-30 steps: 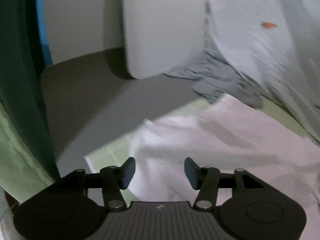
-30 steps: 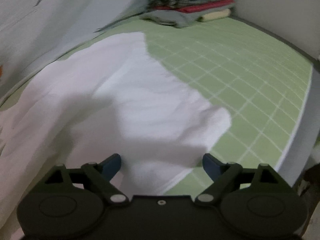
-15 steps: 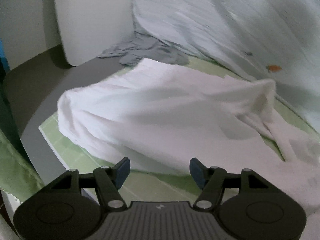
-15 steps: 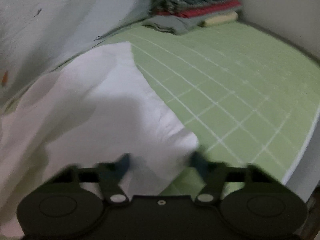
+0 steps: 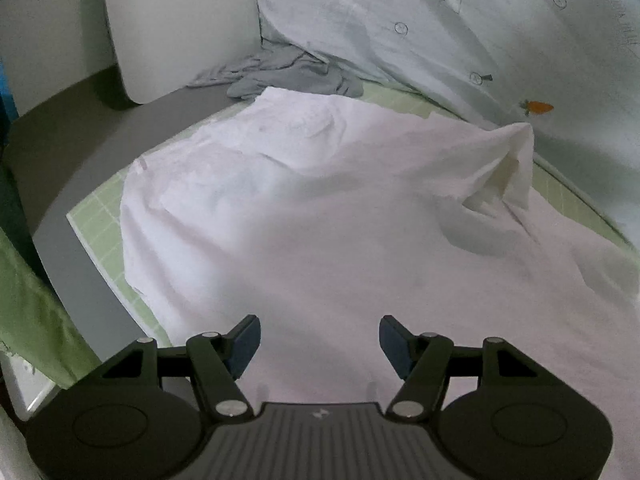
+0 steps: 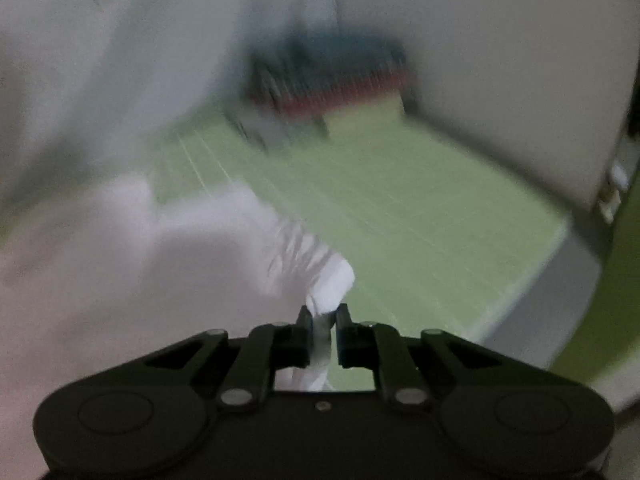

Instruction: Fold clothes

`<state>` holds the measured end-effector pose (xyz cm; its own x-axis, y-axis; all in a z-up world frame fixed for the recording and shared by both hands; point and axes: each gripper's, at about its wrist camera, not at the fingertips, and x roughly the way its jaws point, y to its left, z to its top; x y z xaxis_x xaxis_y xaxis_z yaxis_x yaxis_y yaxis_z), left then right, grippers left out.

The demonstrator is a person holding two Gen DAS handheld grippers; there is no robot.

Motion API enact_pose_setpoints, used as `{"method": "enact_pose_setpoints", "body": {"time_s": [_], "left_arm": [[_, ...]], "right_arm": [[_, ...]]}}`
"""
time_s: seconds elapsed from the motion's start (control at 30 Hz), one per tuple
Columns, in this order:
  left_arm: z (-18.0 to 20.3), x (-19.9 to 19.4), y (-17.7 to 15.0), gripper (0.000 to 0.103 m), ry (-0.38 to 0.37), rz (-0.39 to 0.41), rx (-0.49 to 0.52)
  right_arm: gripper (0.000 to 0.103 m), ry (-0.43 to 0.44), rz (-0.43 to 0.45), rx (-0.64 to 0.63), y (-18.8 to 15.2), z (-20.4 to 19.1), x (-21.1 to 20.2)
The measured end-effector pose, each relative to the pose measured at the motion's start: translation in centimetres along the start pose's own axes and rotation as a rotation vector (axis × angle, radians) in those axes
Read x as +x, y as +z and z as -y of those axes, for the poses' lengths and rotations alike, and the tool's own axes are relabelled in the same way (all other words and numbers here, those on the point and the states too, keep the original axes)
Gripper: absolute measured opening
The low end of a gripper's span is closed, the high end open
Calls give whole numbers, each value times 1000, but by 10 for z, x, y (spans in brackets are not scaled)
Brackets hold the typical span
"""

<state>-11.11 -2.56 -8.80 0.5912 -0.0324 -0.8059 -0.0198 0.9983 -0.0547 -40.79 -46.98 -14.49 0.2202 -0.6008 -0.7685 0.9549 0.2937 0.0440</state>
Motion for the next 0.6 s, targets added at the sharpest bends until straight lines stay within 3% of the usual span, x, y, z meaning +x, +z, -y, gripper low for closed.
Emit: {"method": "enact_pose_setpoints", "body": {"time_s": [0.07,0.17,0.23,0.3,0.33,0.37,0.4,0.5,0.6], "left_arm": [[2,-2,0,67,1,9,20],[2,-4,0,69,8,14,30],[1,-3,0,71,9,7,32],[2,-1,2,73,15,4,33],[3,0,3,75,18,3,33],[3,1,5,79,21,3,33],[5,2,6,82,21,7,33],[8,8,13,88,19,8,49],[15,16,22,91,17,3,74]], "right_arm": [[17,-13,-78,12,-9,4,17],[28,-67,-81,-1,-8,-4,18],[49,-108,-77,12,-1,-8,20],[59,-144,-59,6,9,-11,24],[73,-162,-49,2,14,-13,26],[81,-170,-49,3,19,-15,25],[89,-162,-34,0,24,-18,25],[100,-116,15,-15,37,-31,24],[103,-36,42,-38,47,-53,28]]}}
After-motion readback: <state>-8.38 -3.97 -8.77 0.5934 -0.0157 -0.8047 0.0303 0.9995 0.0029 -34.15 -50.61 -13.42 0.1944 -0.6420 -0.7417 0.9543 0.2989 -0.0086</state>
